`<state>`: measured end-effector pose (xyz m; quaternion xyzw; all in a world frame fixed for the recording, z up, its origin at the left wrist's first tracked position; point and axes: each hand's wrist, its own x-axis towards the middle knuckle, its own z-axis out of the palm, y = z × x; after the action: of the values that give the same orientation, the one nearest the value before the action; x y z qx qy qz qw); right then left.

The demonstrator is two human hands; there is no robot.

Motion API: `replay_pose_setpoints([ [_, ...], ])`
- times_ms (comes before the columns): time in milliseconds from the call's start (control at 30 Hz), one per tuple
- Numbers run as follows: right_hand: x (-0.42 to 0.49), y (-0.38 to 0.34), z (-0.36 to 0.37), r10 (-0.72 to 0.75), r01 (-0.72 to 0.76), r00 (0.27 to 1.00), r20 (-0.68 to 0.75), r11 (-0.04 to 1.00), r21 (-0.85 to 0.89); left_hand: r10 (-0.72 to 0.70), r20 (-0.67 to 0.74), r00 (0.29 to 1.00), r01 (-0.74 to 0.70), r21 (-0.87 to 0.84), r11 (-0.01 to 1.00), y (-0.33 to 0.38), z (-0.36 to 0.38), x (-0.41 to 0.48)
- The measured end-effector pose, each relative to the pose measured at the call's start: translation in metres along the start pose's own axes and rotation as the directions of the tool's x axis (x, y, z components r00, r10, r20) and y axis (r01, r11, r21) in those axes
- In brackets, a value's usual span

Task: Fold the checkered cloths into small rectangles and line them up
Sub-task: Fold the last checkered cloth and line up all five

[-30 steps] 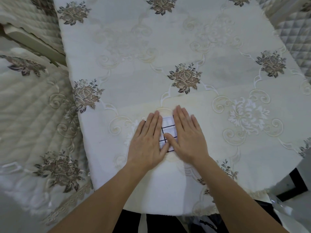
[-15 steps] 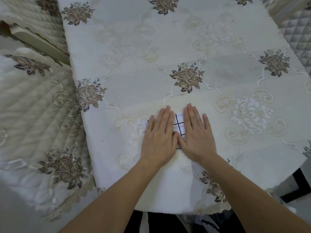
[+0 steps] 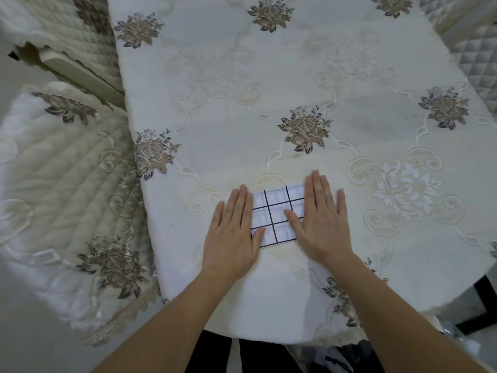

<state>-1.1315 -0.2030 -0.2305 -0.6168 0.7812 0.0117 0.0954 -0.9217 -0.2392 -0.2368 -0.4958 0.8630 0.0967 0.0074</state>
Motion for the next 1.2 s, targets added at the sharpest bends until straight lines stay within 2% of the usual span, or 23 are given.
replay_pose_setpoints([
  [167,0.001,0.002,-0.013,0.041,-0.045,0.996,0.083,0.998,0.042,-0.002,0.005,1.0,0.002,-0.002,1.0,0.0,0.0,0.0],
  [233,-0.003,0.004,-0.024,0.126,-0.136,0.988,0.086,0.984,0.118,-0.004,0.021,1.0,0.004,-0.005,1.0,-0.001,-0.001,0.001],
  [333,-0.013,0.007,-0.04,0.282,-0.262,0.959,-0.013,0.905,0.334,-0.004,0.046,0.999,0.005,-0.01,1.0,0.0,-0.004,0.0],
  [400,-0.018,0.009,-0.045,0.355,-0.321,0.934,-0.02,0.866,0.384,-0.001,0.048,0.999,0.001,-0.002,1.0,0.001,-0.01,0.0],
  [633,-0.04,0.013,-0.045,0.439,-0.422,0.896,0.073,0.786,0.452,0.068,-0.08,0.995,-0.069,-0.021,0.997,0.012,-0.045,0.045],
  [800,-0.061,0.007,-0.044,0.474,-0.47,0.872,0.125,0.735,0.49,0.096,0.066,0.993,-0.092,-0.056,0.994,0.025,-0.054,0.082],
  [933,-0.072,0.005,-0.044,0.496,-0.506,0.852,0.171,0.691,0.516,0.122,0.115,0.986,-0.11,-0.104,0.988,0.028,-0.059,0.093],
  [1100,-0.078,-0.001,-0.044,0.509,-0.536,0.835,0.212,0.661,0.525,0.091,0.206,0.974,-0.056,-0.173,0.983,0.029,-0.066,0.094],
  [1200,-0.077,-0.008,-0.047,0.527,-0.568,0.814,0.243,0.638,0.519,0.045,0.283,0.958,0.029,-0.253,0.967,0.028,-0.069,0.089],
])
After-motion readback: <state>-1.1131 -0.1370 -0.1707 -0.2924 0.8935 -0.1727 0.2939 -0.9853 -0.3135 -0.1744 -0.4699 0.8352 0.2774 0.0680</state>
